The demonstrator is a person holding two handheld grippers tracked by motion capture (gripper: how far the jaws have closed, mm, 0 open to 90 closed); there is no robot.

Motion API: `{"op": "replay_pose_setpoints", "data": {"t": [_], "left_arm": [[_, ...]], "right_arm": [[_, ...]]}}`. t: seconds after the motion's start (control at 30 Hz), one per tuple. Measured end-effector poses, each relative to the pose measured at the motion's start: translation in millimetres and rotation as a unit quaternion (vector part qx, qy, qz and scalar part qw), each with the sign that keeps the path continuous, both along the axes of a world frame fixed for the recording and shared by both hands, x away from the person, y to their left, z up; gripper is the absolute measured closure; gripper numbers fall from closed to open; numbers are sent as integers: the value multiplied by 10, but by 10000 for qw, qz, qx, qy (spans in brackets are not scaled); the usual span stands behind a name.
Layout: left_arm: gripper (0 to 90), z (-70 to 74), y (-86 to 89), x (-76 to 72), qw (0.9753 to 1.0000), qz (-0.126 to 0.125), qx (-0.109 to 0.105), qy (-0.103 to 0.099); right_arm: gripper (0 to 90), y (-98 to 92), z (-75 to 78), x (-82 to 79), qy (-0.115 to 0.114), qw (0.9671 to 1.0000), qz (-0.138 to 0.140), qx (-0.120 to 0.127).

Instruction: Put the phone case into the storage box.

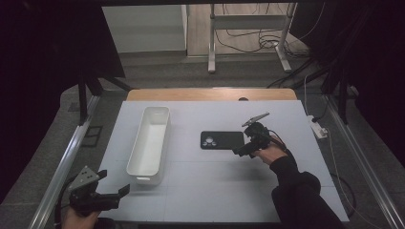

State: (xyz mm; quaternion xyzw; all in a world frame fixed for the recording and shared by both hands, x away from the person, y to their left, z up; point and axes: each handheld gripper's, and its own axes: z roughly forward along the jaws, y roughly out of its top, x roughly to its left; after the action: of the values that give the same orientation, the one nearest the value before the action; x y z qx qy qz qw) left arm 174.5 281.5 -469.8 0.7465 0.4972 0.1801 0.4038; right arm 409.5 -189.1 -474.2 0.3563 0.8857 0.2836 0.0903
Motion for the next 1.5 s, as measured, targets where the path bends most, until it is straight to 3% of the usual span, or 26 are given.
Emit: {"op": "replay_pose_setpoints", "data": {"t": [0.17,0.3,0.47,0.67,0.83,0.97,1.0,1.07,1.1,1.13,1.17,1.2,1.23,1.33,1.5], "left_arm": [[12,0,1,1,10000,1,-4,8],[12,0,2,1,10000,-1,-3,8],[13,-1,2,3,10000,-1,-7,6],[13,-1,1,3,10000,-4,-5,7],[13,-2,3,3,10000,0,-11,11],[14,-1,2,3,10000,-2,-7,12],[14,-1,2,3,10000,-2,-7,12],[14,-1,2,3,10000,0,-8,13],[14,-2,1,3,10000,-2,-5,12],[14,-2,1,3,10000,-2,-5,12],[14,-2,2,3,10000,-1,-6,14],[14,-2,2,3,10000,-1,-6,14],[14,-2,2,3,10000,1,-10,13],[14,-2,2,3,10000,-2,-5,11],[14,-2,2,3,10000,0,-17,18]], "right_arm": [[0,67,-8,80,-34,10000,47,-69],[0,105,-15,137,-52,10000,13,28],[0,152,-33,179,-61,9999,-11,-131],[0,219,-39,263,75,10000,-14,-47],[34,251,-60,298,84,9998,-62,-156],[210,266,-55,326,57,9997,-99,-203],[210,266,-55,326,57,9997,-99,-203],[332,267,-52,338,45,9996,-63,-260],[455,265,-50,350,89,9996,-15,-266],[455,265,-50,350,89,9996,-15,-266],[593,265,-49,365,125,9995,3,-276],[593,265,-49,365,125,9995,3,-276],[647,264,-50,370,165,9995,56,-271],[881,269,-55,392,232,9991,152,-310],[892,276,-72,442,284,9990,87,-323]]}}
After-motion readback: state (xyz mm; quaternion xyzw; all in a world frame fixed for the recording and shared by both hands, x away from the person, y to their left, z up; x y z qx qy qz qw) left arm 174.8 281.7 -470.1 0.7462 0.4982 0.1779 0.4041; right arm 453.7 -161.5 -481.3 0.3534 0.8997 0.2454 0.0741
